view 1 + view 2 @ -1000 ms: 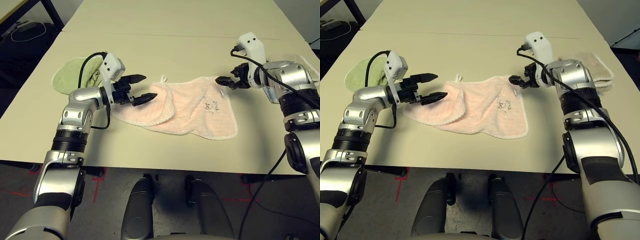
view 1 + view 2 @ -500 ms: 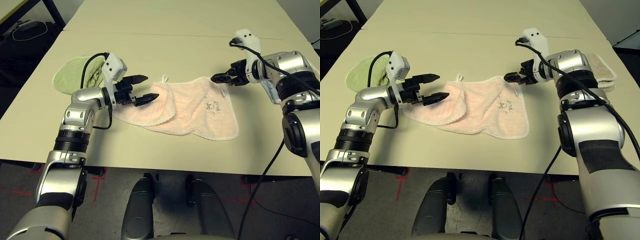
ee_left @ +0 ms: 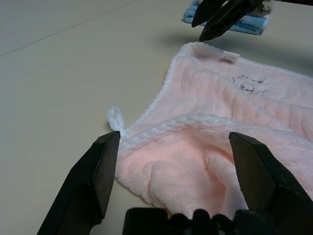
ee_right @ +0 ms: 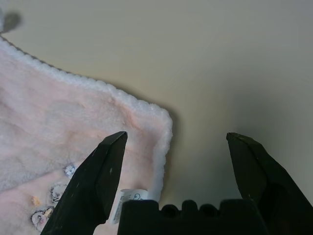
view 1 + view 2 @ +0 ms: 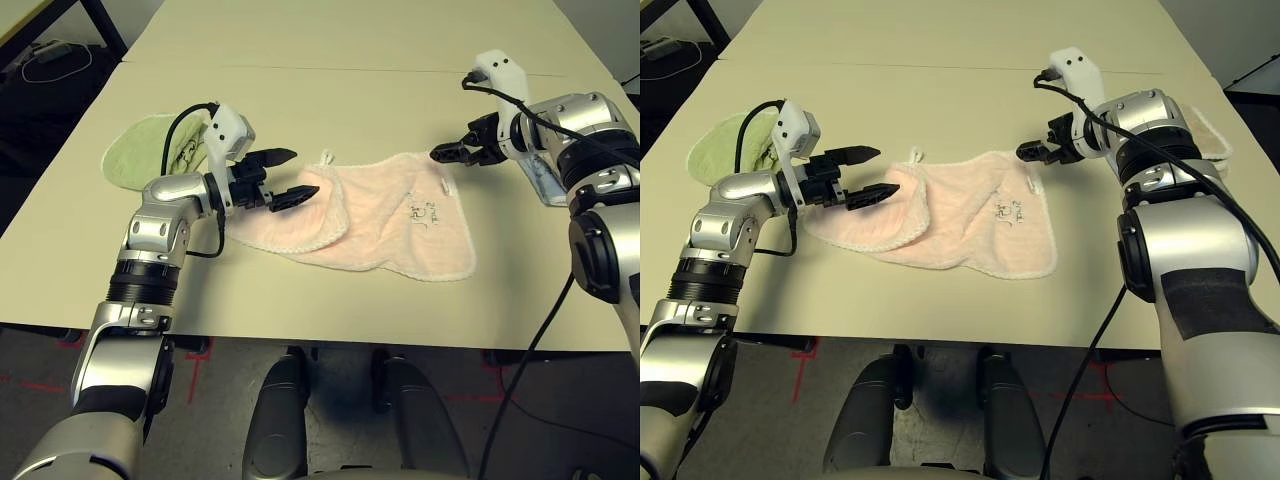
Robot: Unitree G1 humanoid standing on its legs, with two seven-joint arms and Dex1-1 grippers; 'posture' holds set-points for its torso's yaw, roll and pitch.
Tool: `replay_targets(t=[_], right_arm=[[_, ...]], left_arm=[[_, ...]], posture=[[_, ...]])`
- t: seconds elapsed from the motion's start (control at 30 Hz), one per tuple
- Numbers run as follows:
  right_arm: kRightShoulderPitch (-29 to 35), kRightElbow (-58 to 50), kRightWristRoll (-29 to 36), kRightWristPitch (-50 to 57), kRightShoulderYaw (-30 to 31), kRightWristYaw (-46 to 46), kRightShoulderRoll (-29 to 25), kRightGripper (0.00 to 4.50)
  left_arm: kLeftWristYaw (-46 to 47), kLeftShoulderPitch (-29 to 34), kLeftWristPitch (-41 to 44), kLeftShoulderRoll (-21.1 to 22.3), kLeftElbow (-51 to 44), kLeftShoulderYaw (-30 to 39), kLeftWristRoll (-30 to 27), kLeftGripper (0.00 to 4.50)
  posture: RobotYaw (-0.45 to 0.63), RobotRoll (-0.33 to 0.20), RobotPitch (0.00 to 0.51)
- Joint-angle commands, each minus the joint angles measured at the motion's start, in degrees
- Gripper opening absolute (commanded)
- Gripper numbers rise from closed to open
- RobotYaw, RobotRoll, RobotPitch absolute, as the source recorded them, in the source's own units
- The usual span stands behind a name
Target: Fold the towel and set it aside.
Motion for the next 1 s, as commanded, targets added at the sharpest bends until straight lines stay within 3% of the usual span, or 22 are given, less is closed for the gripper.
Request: replay_targets(t=[0.03, 0.1, 0.4, 1.0], right_arm=[[0.0, 1.0, -0.3, 1.2, -0.1, 0.3, -0.1, 4.12], [0.2, 0.9, -0.4, 1.4, 0.0, 0.7, 0.0, 3.55], [1.3, 0.5, -0.2, 2.9, 0.0, 1.5, 1.2, 0.08], [-1.4, -1.1, 2.3, 2.9, -3.4, 1.7, 0.0, 0.03]], left_arm=[[-0.1, 1.0, 0.5, 0.1, -1.5, -0.3, 0.0, 4.5], [-0.1, 1.0, 0.6, 0.1, -1.7, -0.3, 0.0, 4.5], [-0.3, 0.6, 1.0, 0.0, -1.8, -0.6, 0.0, 4.5], [-0.8, 0.1, 1.6, 0.3, -1.6, -0.6, 0.1, 4.5]], posture=[[0.09, 0.0, 0.252], [0.09, 0.0, 0.253], [0.09, 0.0, 0.258], [0.07, 0.0, 0.259]])
